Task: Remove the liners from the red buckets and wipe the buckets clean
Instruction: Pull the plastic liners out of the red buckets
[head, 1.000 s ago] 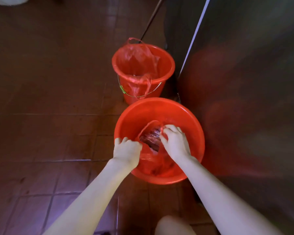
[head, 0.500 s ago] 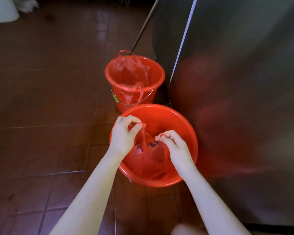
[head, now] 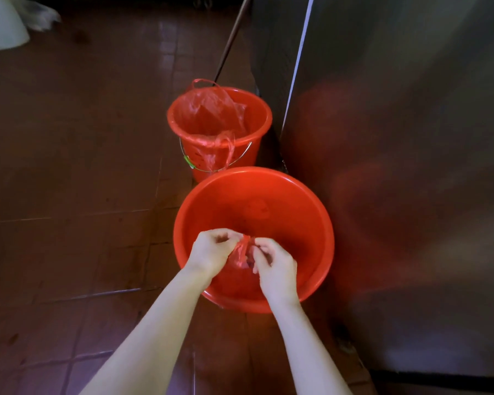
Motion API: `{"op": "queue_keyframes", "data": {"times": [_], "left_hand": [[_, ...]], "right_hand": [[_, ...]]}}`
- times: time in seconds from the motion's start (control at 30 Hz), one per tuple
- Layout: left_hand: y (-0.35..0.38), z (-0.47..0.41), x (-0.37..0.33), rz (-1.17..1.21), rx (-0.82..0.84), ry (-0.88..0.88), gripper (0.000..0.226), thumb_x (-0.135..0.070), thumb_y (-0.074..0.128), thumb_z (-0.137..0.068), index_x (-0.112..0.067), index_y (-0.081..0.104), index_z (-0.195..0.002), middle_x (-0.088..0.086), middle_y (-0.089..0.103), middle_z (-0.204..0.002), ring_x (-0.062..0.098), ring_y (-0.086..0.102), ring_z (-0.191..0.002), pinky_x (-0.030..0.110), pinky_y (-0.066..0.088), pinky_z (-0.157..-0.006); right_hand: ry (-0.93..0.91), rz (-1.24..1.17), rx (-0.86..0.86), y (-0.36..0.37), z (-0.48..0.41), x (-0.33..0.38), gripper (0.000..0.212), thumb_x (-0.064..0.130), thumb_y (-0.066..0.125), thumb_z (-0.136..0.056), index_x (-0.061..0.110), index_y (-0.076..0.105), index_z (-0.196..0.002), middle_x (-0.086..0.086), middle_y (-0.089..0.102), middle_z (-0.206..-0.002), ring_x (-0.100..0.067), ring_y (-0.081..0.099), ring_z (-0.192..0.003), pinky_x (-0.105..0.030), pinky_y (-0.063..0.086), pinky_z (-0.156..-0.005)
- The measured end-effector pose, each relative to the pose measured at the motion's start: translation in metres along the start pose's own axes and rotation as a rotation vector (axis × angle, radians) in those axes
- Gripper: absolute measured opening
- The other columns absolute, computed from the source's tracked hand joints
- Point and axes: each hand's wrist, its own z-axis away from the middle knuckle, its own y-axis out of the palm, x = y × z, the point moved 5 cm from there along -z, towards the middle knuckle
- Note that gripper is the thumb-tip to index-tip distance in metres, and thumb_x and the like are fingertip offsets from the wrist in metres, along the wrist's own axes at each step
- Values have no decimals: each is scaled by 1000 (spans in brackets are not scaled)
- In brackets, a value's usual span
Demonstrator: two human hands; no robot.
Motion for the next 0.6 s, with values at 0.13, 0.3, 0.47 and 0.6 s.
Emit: {"op": "queue_keyframes", "data": {"times": [0.13, 0.3, 0.47, 0.6], "left_hand": [[5, -2, 1, 127, -18, -40, 16, -16, 76, -83, -18, 68, -96, 5, 75, -80, 23, 73, -78, 37, 57, -84], [11, 1, 5, 115, 165, -124, 18, -23, 74, -84, -20, 74, -102, 9, 75, -96, 27, 72, -92, 46, 53, -95], [13, 4, 12, 109, 272, -161, 15, -24, 68, -89, -16, 76, -98, 10, 75, -97, 26, 72, -93, 40, 57, -86], [11, 1, 15, 136, 200, -202, 12, -26, 68, -89, -18, 76, -88, 10, 75, -87, 25, 73, -83, 33, 56, -71]], "right_hand": [[-17, -6, -34, -2, -8, 5, 17, 9, 64, -91, 16, 58, -105, 3, 72, -84, -7, 66, -76, -11, 46, -69], [-92, 81, 138, -15, -14, 3, 9, 15, 68, -90, 17, 60, -94, 5, 72, -74, -3, 68, -66, -15, 53, -65], [-118, 2, 266, -18, -10, 1, 16, 12, 68, -89, 18, 69, -104, 8, 74, -91, 0, 70, -85, -17, 56, -81], [-98, -132, 345, -19, -9, 3, 24, 18, 71, -87, 24, 70, -111, 9, 74, -98, -1, 67, -98, -16, 52, -87]]}}
